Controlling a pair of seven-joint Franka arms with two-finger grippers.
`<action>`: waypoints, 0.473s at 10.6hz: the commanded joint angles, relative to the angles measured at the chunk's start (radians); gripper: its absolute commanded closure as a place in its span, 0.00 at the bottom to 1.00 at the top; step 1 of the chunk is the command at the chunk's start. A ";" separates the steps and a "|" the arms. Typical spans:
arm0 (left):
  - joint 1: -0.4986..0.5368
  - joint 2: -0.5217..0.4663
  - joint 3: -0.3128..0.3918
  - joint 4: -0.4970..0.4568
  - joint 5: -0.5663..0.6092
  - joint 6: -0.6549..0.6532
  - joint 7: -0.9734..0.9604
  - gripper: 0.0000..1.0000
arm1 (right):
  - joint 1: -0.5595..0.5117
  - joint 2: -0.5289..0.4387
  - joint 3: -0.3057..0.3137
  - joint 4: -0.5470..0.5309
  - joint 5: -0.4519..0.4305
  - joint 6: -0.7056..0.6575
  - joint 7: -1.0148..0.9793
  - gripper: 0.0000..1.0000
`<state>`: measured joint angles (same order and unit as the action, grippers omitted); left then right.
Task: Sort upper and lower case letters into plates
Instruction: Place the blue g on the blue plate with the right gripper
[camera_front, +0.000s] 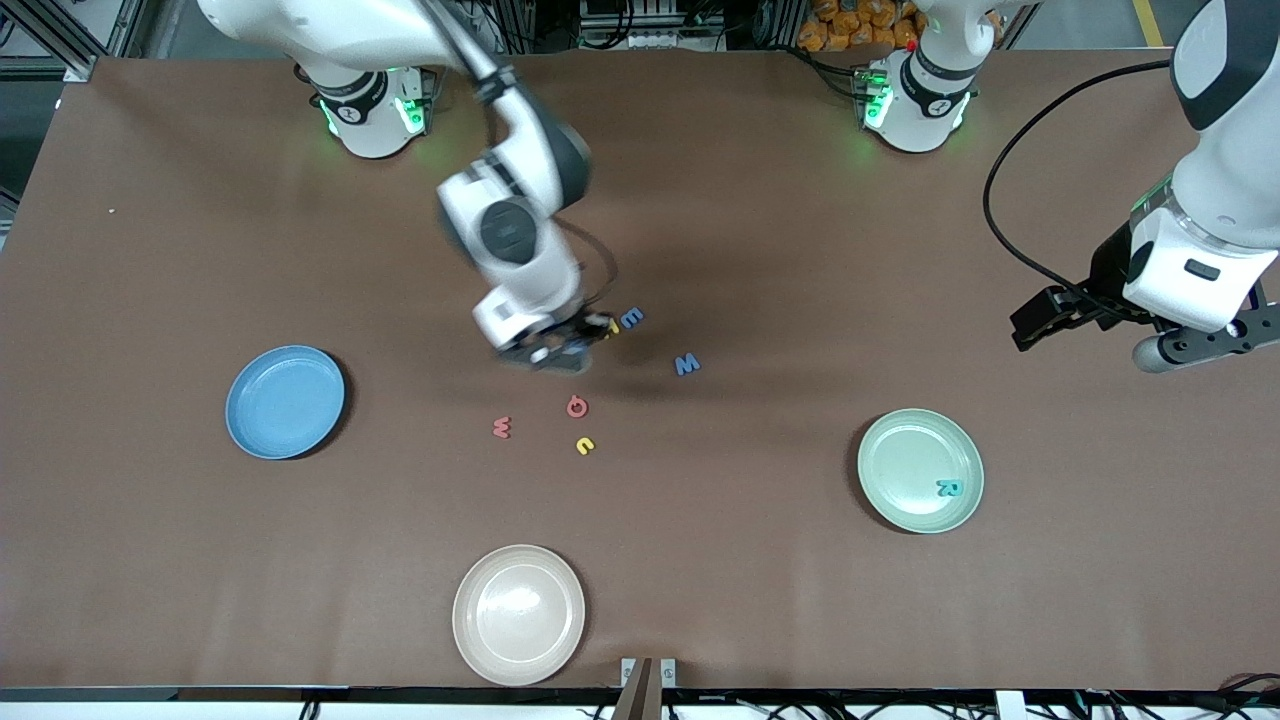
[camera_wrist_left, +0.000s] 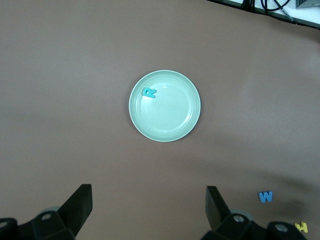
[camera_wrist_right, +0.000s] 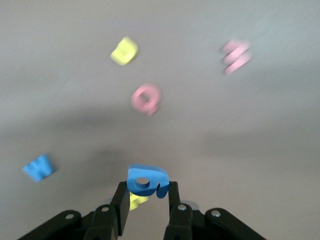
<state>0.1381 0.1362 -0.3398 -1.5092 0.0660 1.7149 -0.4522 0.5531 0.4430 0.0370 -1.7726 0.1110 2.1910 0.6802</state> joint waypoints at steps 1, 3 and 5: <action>-0.003 -0.020 0.001 -0.019 -0.032 -0.009 0.030 0.00 | -0.131 -0.062 0.017 -0.050 0.009 -0.053 -0.175 0.99; -0.011 -0.013 -0.007 -0.020 -0.032 -0.009 0.024 0.00 | -0.244 -0.101 0.017 -0.109 0.009 -0.053 -0.334 0.99; -0.012 -0.010 -0.013 -0.020 -0.032 -0.009 0.024 0.00 | -0.368 -0.121 0.017 -0.151 0.009 -0.053 -0.537 0.99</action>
<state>0.1223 0.1365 -0.3516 -1.5221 0.0641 1.7148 -0.4521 0.2649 0.3785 0.0354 -1.8537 0.1107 2.1337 0.2598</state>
